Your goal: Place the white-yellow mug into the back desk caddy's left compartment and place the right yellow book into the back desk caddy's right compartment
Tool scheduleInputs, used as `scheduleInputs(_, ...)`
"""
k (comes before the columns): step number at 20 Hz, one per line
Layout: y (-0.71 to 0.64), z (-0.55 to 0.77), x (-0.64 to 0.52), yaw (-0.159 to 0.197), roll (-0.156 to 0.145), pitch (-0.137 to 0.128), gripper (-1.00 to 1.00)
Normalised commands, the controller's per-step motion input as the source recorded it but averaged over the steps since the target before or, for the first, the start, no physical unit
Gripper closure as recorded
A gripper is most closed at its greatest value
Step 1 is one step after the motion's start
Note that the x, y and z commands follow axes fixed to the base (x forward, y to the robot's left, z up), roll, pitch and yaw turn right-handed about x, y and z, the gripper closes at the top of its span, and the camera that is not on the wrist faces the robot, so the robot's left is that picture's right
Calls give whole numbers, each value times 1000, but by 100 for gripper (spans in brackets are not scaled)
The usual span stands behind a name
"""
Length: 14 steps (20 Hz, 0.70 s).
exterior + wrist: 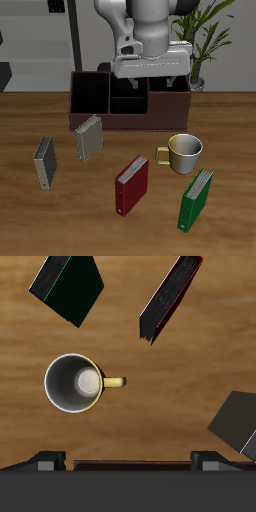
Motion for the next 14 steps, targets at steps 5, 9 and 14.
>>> scheduleInputs(5,390,-362,-37,-20,1,13,-100)
scheduleInputs(9,286,-191,-61,-14,8,-12,-100)
scheduleInputs(14,259,-99,40,-39,-58,-71,-100)
